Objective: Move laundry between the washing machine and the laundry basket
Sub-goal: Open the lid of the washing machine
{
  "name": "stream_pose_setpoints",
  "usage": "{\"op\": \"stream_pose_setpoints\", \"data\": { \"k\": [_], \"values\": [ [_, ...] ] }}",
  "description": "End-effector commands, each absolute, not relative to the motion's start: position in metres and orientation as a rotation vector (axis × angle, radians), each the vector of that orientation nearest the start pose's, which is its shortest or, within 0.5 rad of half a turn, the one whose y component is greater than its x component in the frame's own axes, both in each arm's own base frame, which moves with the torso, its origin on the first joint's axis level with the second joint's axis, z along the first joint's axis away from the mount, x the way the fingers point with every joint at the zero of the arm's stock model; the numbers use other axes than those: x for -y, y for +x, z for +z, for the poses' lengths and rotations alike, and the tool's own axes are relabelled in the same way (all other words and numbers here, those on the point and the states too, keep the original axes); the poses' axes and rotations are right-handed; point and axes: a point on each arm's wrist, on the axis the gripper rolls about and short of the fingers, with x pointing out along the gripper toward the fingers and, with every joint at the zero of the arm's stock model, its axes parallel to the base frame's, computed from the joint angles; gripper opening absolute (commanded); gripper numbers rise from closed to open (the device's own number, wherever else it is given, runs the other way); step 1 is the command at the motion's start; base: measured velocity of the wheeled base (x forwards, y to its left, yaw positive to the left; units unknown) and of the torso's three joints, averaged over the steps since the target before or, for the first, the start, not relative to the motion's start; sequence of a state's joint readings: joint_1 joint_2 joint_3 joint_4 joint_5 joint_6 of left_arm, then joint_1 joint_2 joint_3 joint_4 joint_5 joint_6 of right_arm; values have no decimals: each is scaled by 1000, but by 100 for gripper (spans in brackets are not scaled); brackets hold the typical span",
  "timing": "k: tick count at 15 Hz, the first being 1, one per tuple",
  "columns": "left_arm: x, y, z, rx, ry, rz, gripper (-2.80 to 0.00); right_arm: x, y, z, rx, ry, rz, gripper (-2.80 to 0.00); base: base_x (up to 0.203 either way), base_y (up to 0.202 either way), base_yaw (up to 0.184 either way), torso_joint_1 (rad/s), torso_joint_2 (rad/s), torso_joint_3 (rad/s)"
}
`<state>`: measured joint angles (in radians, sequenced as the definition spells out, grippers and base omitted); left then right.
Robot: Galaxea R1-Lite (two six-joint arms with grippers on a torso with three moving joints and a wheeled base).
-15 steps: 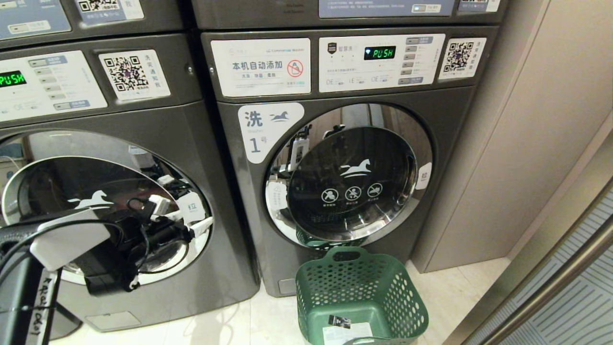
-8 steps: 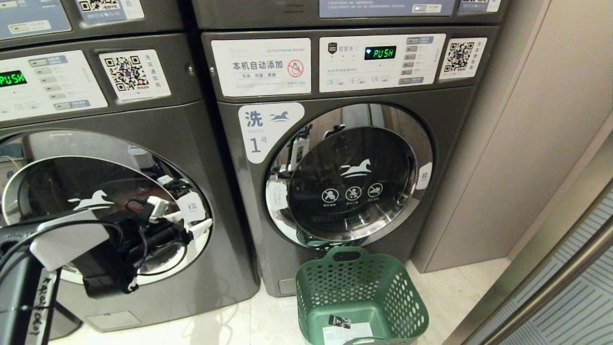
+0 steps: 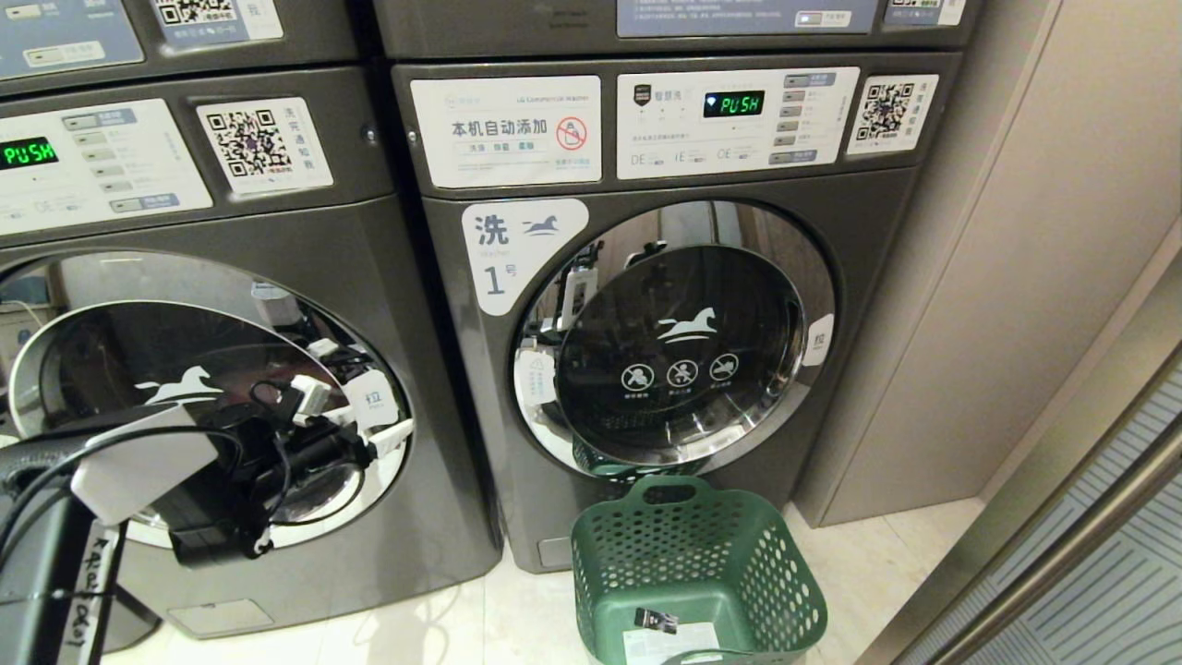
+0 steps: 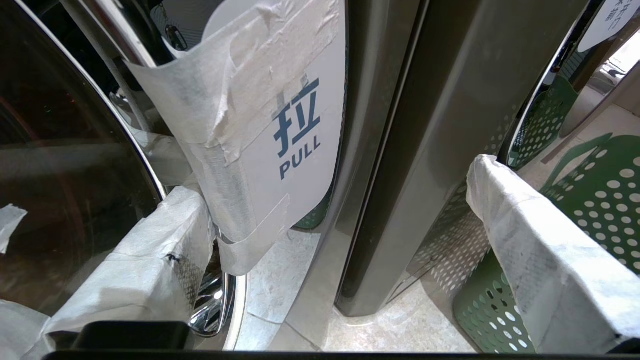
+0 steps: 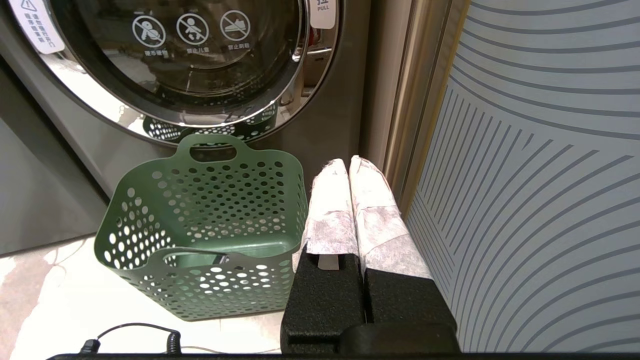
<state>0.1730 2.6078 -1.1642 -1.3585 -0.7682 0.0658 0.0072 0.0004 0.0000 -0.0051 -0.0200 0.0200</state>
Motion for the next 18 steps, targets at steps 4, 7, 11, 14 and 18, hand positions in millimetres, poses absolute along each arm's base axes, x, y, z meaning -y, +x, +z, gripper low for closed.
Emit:
{"op": "stream_pose_setpoints", "data": {
  "k": [4, 7, 11, 14, 18],
  "values": [
    [-56, 449, -19, -41, 31, -649, 0, 1, -23, 76, 5, 20, -13, -280, 0, 0, 0, 0, 0, 0],
    [-43, 450, -21, -45, 27, -710, 0, 1, -23, 76, 5, 20, -12, -280, 0, 0, 0, 0, 0, 0],
    [-19, 452, -22, -44, 28, -765, 0, 1, -23, 76, 5, 20, -12, -280, 0, 0, 0, 0, 0, 0],
    [-15, 450, -23, -42, 26, -830, 0, 1, -23, 76, 5, 20, -12, -280, 0, 0, 0, 0, 0, 0],
    [-17, 447, -23, -39, 24, -869, 0, 1, -23, 76, 5, 20, -12, -280, 0, 0, 0, 0, 0, 0]
  ]
}}
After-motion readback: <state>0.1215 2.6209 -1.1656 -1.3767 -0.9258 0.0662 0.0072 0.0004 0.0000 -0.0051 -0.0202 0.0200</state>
